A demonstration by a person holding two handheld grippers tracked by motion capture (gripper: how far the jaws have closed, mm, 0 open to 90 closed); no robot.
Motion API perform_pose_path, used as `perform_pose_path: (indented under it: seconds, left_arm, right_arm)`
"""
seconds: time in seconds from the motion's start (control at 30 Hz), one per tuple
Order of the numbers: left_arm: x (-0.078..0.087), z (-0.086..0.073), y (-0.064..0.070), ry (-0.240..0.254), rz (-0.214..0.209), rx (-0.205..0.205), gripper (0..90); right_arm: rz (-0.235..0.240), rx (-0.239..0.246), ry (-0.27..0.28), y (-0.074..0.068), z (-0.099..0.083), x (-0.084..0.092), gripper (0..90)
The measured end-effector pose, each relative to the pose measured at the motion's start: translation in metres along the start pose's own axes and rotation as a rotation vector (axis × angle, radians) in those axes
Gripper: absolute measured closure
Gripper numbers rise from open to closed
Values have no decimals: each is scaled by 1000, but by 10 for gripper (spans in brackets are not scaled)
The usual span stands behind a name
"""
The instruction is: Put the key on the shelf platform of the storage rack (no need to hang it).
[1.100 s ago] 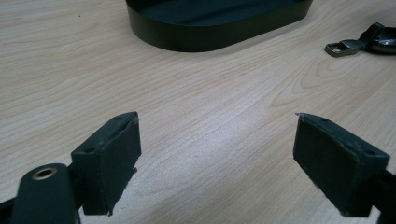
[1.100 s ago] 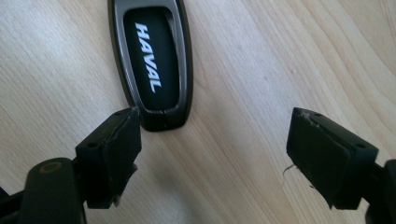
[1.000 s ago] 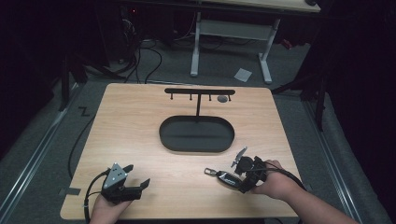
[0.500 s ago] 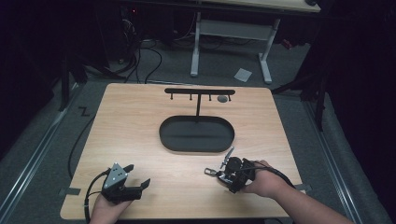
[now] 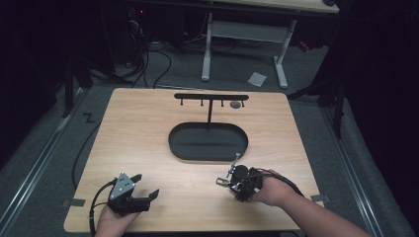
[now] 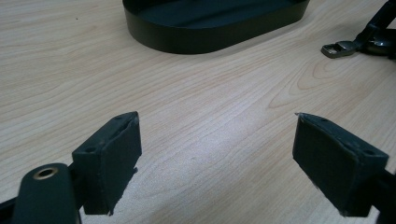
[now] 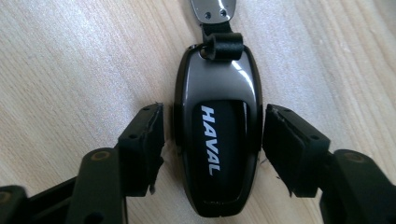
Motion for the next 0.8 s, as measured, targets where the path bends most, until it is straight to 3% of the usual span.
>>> perform_pose_path:
  seconds: [0.27,0.53,0.8]
  left_arm:
    - [0,0,0,1,-1,3,161]
    - [0,0,1,1,-2,1,161]
    - [0,0,0,-2,-4,0,161]
  right_arm:
    - [27,-10,-7,1,3,-2,476]
    - [48,-43,-37,2,3,-2,478]
    - [45,-23,-56,2,6,-2,482]
Point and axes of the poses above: each handheld gripper's, and its own axes: x roughly backward along the jaws, z roughly out of its top, y roughly to its right, the point moved 5 cm from there along -x, roughly forward along the jaws, and after that the axes turned 11 degrees about -z, right-handed, at the moved point
